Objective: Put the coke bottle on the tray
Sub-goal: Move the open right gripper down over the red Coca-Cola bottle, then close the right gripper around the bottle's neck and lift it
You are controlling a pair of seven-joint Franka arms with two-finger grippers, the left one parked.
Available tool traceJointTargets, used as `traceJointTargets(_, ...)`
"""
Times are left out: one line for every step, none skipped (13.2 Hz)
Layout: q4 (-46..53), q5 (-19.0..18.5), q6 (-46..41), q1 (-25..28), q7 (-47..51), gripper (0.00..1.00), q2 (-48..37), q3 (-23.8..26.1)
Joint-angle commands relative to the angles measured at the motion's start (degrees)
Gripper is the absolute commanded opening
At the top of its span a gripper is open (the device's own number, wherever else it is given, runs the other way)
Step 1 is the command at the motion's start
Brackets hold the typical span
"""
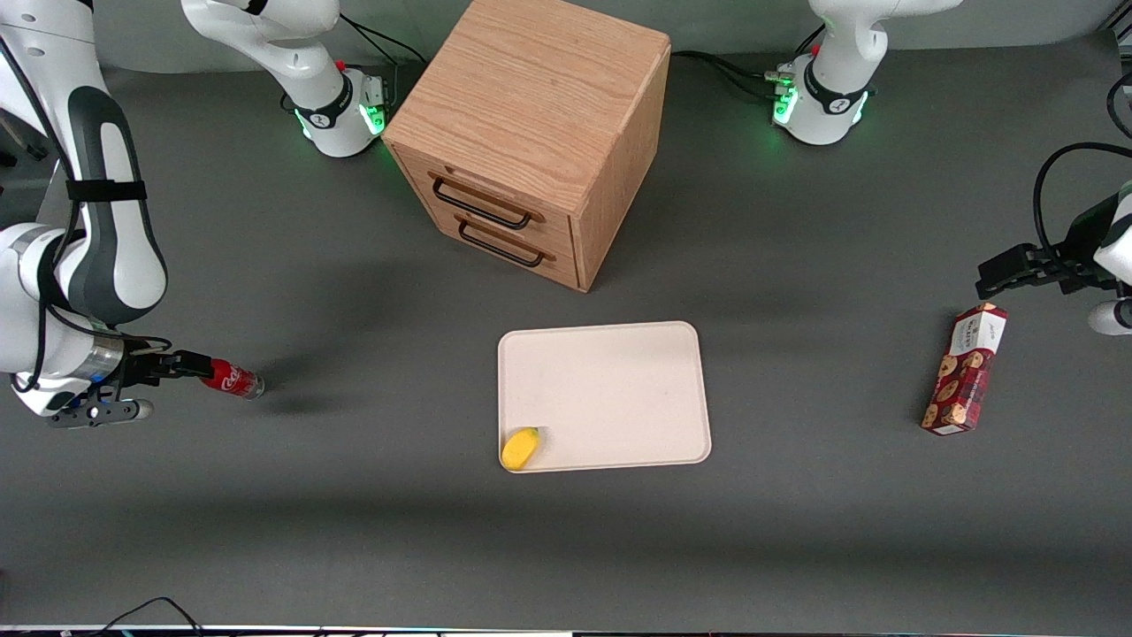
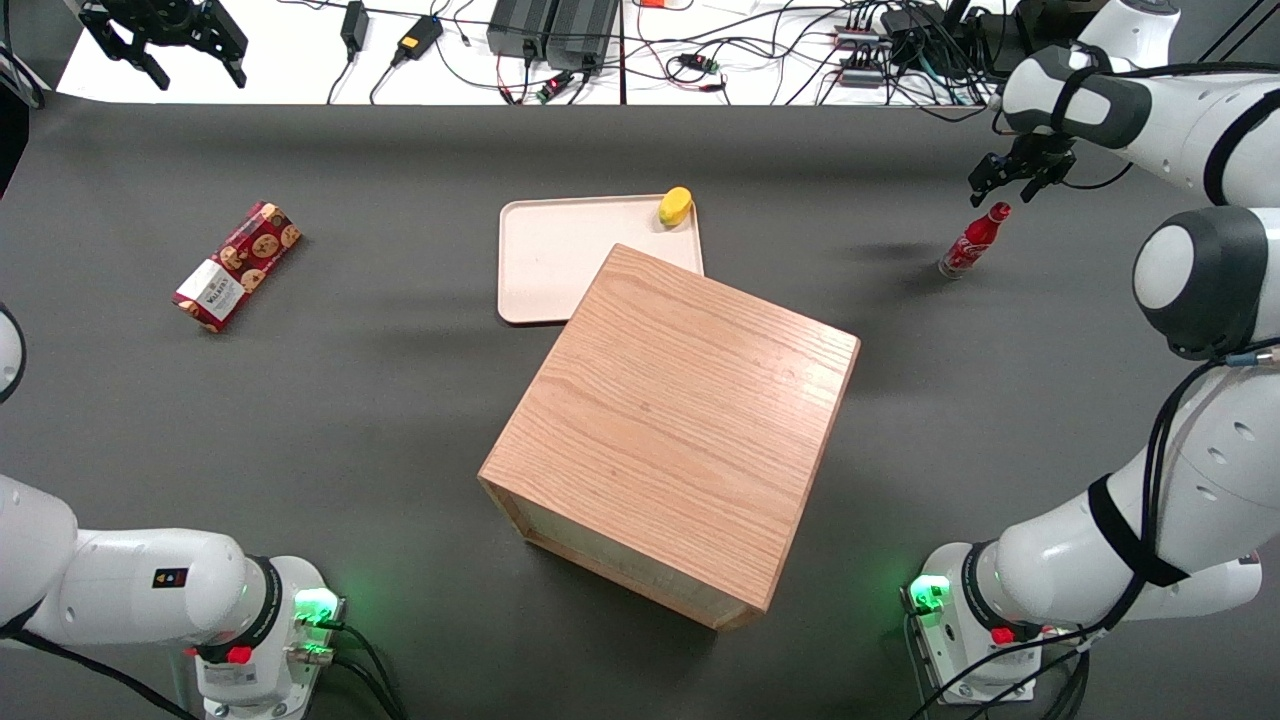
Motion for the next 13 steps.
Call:
traceJointTargets(-2.2, 1.4, 0.3, 0.2, 1.5, 1.0, -1.8, -0.3)
traceJointTargets(-2.4, 1.3, 0.3, 0.2, 1.5, 0.92, -1.8, -0.3)
traceJointTargets(-2.7, 1.3, 0.2, 0.2, 1.5, 0.78, -1.9, -0.3)
traceJointTargets(-3.2, 1.3, 0.2, 0.3, 1.5, 0.64, -2.3, -0.3)
traceJointTargets(-3.6, 1.3, -0.1, 0.3, 2.0, 0.55, -2.7, -0.2)
traceJointTargets(-4.2, 1.3, -0.3, 0.4, 3.4, 0.43, -3.2, 0.0)
traceJointTargets(-4.5, 1.2, -0.5, 0.5, 4.6, 0.3, -3.8, 0.3)
traceJointTargets(-4.4, 1.2, -1.1, 0.4, 5.0, 0.18, -3.9, 0.7)
traceJointTargets(-4.3, 1.2, -1.4, 0.5, 5.0, 0.13, -3.9, 0.8)
traceJointTargets(-3.9, 0.9, -1.5, 0.5, 5.0, 0.12, -4.0, 1.0)
traceJointTargets(-3.0, 0.7, -2.5, 0.5, 5.0, 0.11, -4.0, 1.3)
traceJointTargets(-1.1, 0.3, -4.7, 0.5, 5.0, 0.07, -4.0, 1.4)
traceJointTargets(1.8, -0.1, -7.7, 0.5, 5.1, 0.06, -4.0, 1.4)
